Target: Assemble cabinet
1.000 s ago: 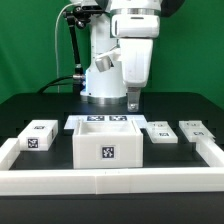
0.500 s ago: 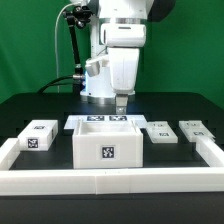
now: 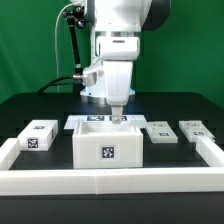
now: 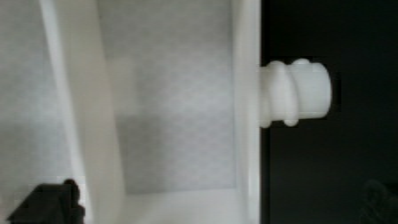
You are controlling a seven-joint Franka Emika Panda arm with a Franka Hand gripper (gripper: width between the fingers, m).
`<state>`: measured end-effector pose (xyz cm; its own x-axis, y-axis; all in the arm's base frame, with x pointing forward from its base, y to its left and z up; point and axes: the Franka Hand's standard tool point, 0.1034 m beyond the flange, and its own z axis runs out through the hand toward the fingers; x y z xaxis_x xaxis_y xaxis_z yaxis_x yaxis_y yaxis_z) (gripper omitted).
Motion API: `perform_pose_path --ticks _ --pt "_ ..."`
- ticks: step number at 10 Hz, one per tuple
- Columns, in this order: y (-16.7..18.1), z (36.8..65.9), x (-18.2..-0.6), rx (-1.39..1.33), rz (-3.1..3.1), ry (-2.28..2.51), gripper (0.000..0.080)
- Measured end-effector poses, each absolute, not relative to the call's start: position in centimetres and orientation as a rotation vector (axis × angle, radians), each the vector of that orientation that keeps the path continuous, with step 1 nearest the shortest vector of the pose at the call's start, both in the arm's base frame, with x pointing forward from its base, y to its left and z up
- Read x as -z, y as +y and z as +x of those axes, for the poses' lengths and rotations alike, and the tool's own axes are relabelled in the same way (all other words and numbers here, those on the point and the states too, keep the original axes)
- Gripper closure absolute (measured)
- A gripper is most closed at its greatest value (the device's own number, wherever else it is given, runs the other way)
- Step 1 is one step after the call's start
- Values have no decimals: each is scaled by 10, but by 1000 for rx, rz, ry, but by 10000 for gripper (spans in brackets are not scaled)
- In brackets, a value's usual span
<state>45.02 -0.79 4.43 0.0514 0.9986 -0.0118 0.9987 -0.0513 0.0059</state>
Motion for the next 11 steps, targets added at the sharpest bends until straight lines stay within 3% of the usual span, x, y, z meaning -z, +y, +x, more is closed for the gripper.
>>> perform_pose_path --ticks 3,6,10,11 --pt "-4 442 -25 13 2290 2161 2" --pt "-2 445 -27 8 2312 2133 25" --pt "-2 445 -27 8 2318 2126 707" --pt "-2 445 -27 7 2318 2126 765"
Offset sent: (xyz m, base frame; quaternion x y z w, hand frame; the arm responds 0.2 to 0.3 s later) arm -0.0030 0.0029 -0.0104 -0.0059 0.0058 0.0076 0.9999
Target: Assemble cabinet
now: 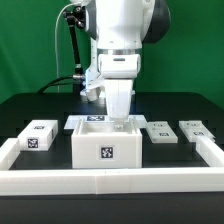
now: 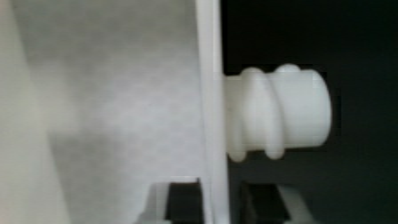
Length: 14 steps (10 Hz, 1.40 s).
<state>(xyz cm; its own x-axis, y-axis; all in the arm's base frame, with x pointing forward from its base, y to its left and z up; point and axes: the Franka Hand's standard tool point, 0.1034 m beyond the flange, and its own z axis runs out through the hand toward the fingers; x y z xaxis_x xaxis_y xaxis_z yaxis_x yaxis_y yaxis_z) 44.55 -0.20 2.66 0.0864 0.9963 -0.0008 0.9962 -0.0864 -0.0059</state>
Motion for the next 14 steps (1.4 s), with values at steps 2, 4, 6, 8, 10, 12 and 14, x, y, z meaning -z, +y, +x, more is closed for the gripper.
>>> perform_pose_path --ticks 2,4,6,8,10,12,14 --pt "-2 445 -27 -7 -2313 -2120 765" --pt "-2 445 -27 -7 -2313 -2120 765" --pt "1 453 -28 2 -2263 -2181 765" --pt "22 467 -27 22 -2263 -2176 765" --pt "42 483 -27 44 -2271 -2168 765" --pt "66 500 -27 71 -2336 -2087 765" --pt "64 500 -27 72 -2336 -2089 765"
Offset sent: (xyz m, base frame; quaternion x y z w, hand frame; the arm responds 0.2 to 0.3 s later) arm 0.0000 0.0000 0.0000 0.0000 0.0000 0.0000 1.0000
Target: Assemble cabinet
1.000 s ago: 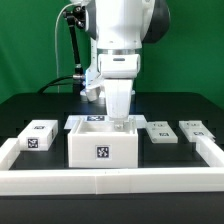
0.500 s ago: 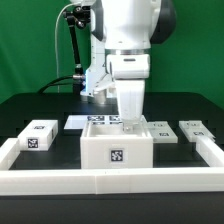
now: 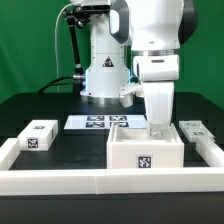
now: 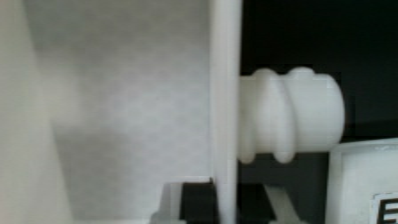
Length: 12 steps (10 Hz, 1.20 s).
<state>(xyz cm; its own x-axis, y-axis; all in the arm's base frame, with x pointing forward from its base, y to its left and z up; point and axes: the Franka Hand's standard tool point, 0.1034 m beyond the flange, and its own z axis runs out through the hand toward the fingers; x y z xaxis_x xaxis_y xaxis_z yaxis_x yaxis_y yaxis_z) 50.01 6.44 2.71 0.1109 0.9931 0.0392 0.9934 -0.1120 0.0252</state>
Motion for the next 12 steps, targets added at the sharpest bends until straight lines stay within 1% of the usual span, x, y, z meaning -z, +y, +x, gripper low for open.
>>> perform_pose_path --ticks 1,2,3,4,6,10,12 --pt "66 500 -27 73 -2336 -2089 765" --pt "82 505 -27 95 -2327 -2097 765" --pt "106 514 -27 115 -2322 -2096 765" --pt "115 515 -27 93 -2318 -2089 765" --pt "115 515 -27 37 -2309 -2083 765" --pt "114 515 -27 34 -2308 -2083 765" --pt "113 515 -27 34 -2308 -2082 408"
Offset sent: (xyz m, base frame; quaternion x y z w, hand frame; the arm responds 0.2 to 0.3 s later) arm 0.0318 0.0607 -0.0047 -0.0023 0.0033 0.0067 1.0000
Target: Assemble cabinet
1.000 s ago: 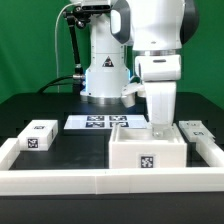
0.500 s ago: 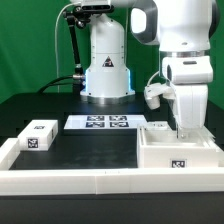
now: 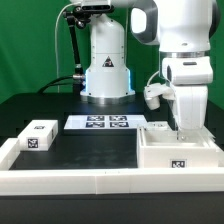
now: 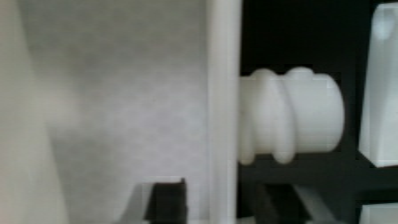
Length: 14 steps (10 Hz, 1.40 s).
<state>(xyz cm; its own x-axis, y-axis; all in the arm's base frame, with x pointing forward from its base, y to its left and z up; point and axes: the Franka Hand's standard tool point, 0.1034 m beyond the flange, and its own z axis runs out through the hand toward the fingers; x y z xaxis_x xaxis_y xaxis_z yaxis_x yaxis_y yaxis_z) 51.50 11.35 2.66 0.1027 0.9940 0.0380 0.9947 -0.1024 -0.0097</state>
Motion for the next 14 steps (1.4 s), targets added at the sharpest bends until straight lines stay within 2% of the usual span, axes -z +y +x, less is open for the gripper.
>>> perform_pose_path --ticks 1,3,4,8,11,12,13,14 --pt "113 515 -27 34 -2308 -2082 408" --pt "113 515 -27 34 -2309 -2082 59" --pt "113 515 -27 33 -2309 -2082 12" --pt "113 515 -28 34 -2310 -2082 2" --pt "121 499 -70 24 -2333 -2093 2" --pt "132 484 -89 41 -2353 -2092 2" --pt "127 484 -80 30 -2349 -2081 2" --pt "127 485 -78 28 -2354 -2072 2"
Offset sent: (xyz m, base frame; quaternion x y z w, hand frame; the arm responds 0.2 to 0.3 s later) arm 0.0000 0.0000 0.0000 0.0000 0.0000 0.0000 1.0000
